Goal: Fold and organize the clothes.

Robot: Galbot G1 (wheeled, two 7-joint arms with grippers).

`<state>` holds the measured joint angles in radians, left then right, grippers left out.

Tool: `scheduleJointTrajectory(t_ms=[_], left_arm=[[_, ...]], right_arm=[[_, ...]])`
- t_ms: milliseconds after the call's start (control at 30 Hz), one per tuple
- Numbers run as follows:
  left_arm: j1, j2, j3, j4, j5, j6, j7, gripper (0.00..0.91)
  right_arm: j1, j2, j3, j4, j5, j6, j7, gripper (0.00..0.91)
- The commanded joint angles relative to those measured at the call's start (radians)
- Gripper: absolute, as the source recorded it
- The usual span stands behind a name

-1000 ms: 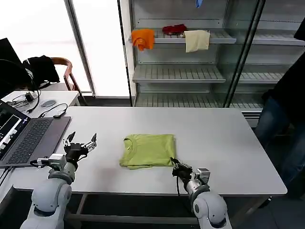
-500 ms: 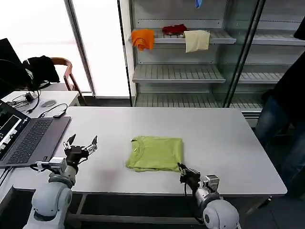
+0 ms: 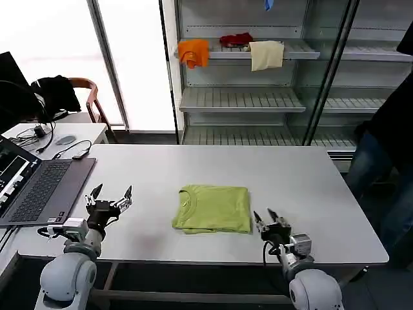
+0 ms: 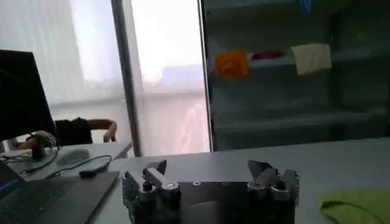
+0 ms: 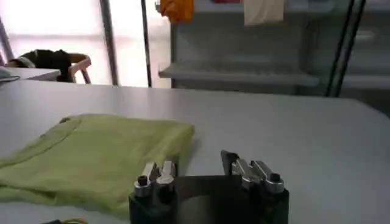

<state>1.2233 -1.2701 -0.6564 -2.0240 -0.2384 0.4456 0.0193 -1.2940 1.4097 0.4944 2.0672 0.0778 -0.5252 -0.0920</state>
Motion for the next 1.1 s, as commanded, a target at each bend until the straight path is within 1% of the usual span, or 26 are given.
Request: scheduleJointTrajectory(t_ms=[33,100,167,200,267,367,533,633,767,867,900,933,1100], left_arm=[[0.034,-0.010,-0.016,-0.035,-0.093,-0.016,0.000,0.907],[0.031,-0.015,-0.019,-0.031,-0.145,-0.020,0.000,0.907],[0.026,-0.020,-0.018,-0.025,-0.187,-0.023,0.000,0.907],[0.025,-0.022,-0.016,-0.023,-0.205,-0.025,0.000,0.907],[0.018,-0.026,-0.008,-0.016,-0.221,-0.029,0.002,0.907],[0.012,-0.031,0.000,0.001,-0.217,-0.040,0.007,0.907],[0.014,-0.037,0.000,0.033,-0.209,-0.042,0.005,0.907],[0.028,-0.033,-0.005,0.042,-0.209,-0.048,0.003,0.907],[0.045,-0.029,-0.009,0.039,-0.207,-0.064,0.008,0.907],[0.050,-0.031,-0.006,0.044,-0.205,-0.096,0.016,0.907],[0.053,-0.032,-0.006,0.045,-0.205,-0.104,0.022,0.907],[0.056,-0.033,-0.006,0.046,-0.205,-0.111,0.026,0.907],[0.062,-0.039,-0.003,0.043,-0.204,-0.117,0.031,0.907]], right_arm=[[-0.020,-0.129,0.195,0.041,-0.153,0.096,-0.013,0.907],[-0.023,-0.146,0.221,0.018,-0.119,0.105,0.001,0.907],[-0.014,-0.171,0.236,-0.006,-0.056,0.099,0.050,0.907],[-0.011,-0.182,0.245,-0.013,-0.052,0.096,0.054,0.907],[-0.010,-0.202,0.265,-0.028,-0.051,0.105,0.044,0.907],[-0.003,-0.228,0.282,-0.043,-0.016,0.106,0.047,0.907],[0.010,-0.242,0.294,-0.095,-0.014,0.109,0.040,0.907],[0.002,-0.242,0.292,-0.099,-0.016,0.116,0.035,0.907],[0.003,-0.238,0.281,-0.101,-0.033,0.144,0.040,0.907],[0.022,-0.229,0.272,-0.114,-0.025,0.167,0.073,0.907],[0.028,-0.226,0.273,-0.118,-0.024,0.182,0.076,0.907],[0.028,-0.226,0.272,-0.116,-0.015,0.183,0.080,0.907],[0.011,-0.227,0.268,-0.096,-0.005,0.210,0.072,0.907]])
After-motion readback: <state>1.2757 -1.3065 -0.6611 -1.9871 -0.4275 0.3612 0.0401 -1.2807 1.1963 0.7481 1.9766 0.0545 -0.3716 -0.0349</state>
